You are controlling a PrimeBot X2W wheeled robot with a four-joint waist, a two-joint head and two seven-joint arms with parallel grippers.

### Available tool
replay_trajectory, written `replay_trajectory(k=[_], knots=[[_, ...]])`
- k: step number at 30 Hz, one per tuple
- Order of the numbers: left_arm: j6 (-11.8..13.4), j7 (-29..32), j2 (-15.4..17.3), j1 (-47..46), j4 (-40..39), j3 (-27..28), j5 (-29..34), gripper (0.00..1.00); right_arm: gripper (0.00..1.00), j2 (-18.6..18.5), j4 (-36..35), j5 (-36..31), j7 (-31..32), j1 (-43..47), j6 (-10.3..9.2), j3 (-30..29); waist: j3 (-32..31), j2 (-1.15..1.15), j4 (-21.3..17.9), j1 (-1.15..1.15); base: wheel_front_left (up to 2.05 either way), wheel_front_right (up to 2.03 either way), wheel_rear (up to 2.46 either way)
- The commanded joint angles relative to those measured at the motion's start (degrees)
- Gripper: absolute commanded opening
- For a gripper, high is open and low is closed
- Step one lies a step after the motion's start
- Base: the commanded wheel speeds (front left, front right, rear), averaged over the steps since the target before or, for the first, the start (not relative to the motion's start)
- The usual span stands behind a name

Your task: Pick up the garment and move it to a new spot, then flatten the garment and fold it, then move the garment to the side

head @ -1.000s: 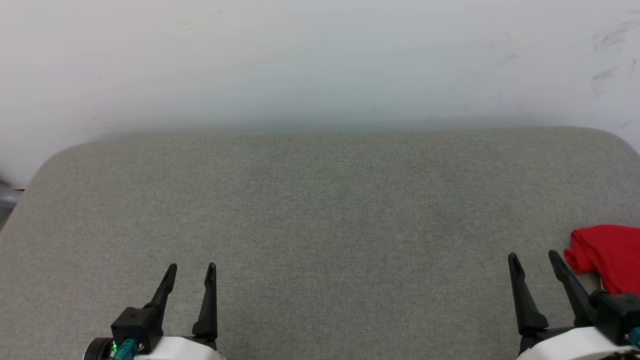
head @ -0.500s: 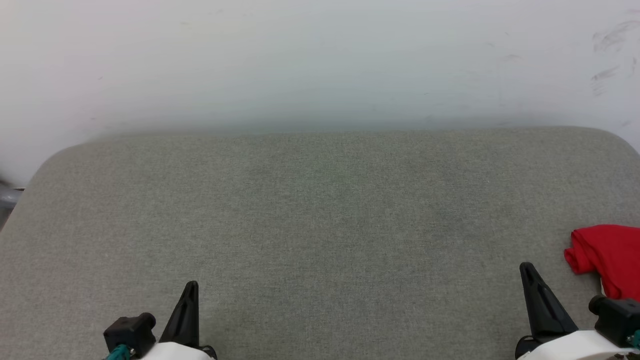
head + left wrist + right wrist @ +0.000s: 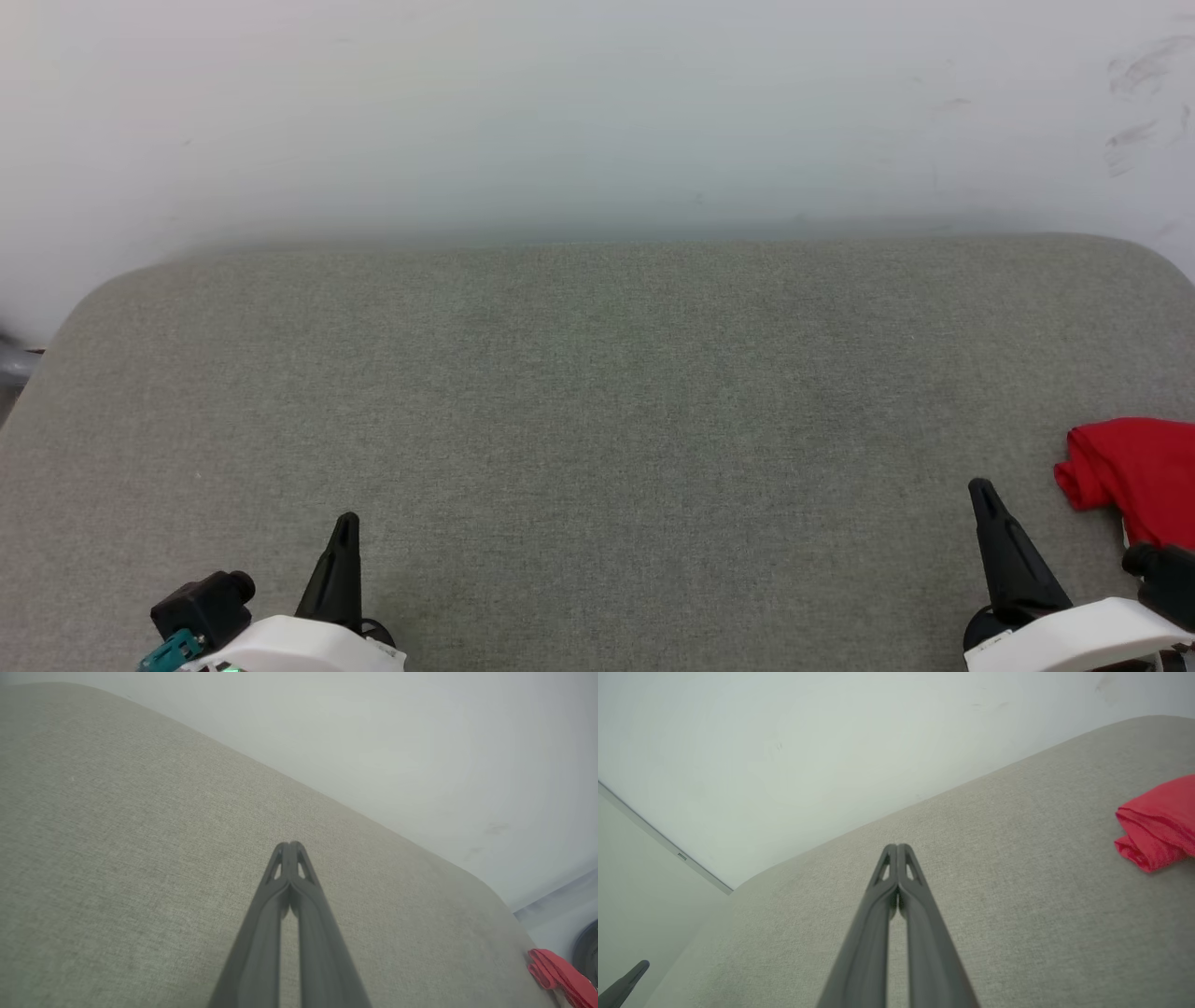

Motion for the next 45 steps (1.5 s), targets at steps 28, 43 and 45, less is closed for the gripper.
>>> replay_trajectory(k=[28, 43, 45], knots=[[-1.9, 5.9, -1.0, -4.3, 0.6, 3.5, -22.2, 0.0, 0.0, -1.1, 5.1, 24.5, 1.4, -5.6, -0.01, 0.0, 0.4, 0.0, 0.2, 0.0, 0.0, 0.0, 0.0], [-2.5, 8.3, -1.5, -5.5, 1.2, 4.8, -30.7, 0.0, 0.0, -1.1, 7.3, 33.5, 2.1, -7.2, -0.01, -0.3, 0.7, 0.0, 0.2, 0.0, 0.0, 0.0, 0.0], [-2.6, 8.6, -1.6, -5.6, 1.3, 4.9, -31.8, 0.0, 0.0, -1.1, 7.6, 34.8, 2.3, -7.5, -0.01, -0.4, 0.7, 0.0, 0.2, 0.0, 0.0, 0.0, 0.0]])
